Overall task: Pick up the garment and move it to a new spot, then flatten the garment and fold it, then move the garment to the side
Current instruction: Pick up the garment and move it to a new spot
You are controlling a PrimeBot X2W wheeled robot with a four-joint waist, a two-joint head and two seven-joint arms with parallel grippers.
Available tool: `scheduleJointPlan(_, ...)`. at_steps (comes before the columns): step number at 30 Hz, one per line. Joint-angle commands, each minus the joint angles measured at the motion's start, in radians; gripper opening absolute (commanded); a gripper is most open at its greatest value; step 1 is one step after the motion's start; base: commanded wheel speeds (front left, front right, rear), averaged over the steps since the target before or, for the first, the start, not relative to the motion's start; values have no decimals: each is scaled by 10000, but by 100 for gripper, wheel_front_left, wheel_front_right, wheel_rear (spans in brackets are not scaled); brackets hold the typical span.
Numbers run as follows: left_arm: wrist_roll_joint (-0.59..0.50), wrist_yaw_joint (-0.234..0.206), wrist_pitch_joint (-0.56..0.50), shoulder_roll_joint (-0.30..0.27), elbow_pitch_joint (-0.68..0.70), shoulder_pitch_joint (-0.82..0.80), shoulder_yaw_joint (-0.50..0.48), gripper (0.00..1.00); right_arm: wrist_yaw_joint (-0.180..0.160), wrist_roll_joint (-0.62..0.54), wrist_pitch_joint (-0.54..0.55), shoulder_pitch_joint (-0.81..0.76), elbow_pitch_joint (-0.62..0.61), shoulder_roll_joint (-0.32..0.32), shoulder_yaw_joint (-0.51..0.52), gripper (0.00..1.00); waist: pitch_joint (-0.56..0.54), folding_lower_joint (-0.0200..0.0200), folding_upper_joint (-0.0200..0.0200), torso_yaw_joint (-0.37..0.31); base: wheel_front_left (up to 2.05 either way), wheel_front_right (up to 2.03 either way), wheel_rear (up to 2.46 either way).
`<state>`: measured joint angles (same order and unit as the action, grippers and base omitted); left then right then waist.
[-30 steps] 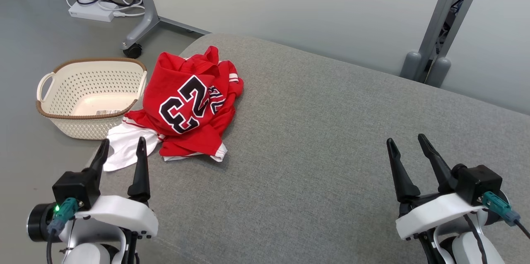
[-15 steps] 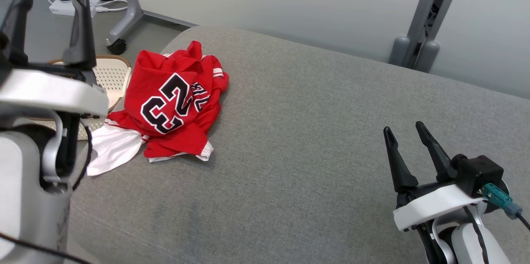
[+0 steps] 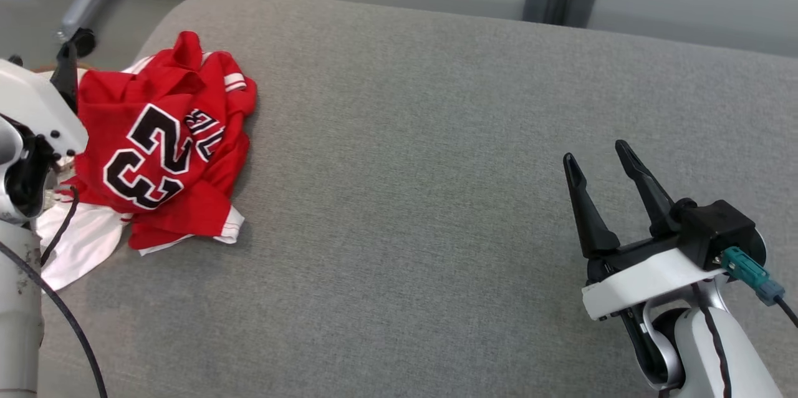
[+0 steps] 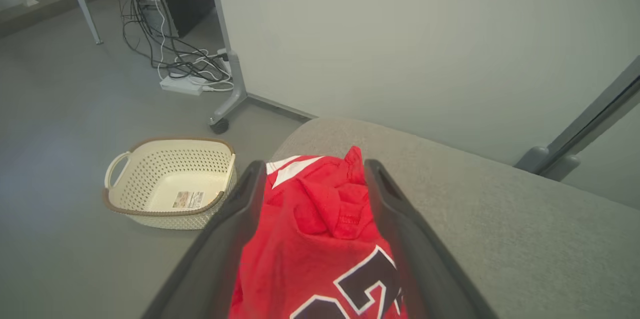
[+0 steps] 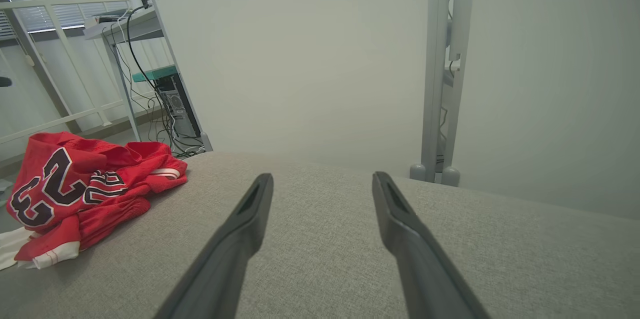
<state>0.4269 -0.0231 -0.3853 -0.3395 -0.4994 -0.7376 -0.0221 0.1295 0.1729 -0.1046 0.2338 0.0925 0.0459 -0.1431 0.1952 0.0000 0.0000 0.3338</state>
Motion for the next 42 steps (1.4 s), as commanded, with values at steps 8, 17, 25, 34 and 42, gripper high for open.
scheduleJointPlan(8,545,340,159,-330,-2953,-517,-413,100,22,-180,73,403,-195,77,-104,100,1063,0,0,-927,0,0,0)
scheduleJointPlan(17,470,478,1968,-632,-4169,-1403,-518,0,22,-240,-38,574,-185,75,96,100,1156,0,0,-990,0,0,0)
scheduleJointPlan(25,-132,816,5501,-594,-3038,-2608,-194,0,22,-162,-150,521,-305,72,468,100,713,0,0,-857,0,0,0)
scheduleJointPlan(34,-814,977,6376,-101,223,-1782,622,0,22,83,-364,63,-464,75,805,100,-61,0,0,-1247,0,0,0)
scheduleJointPlan(42,-1405,834,5923,390,3914,864,1866,0,22,323,-353,-354,-680,77,991,100,-360,0,0,-2007,0,0,0)
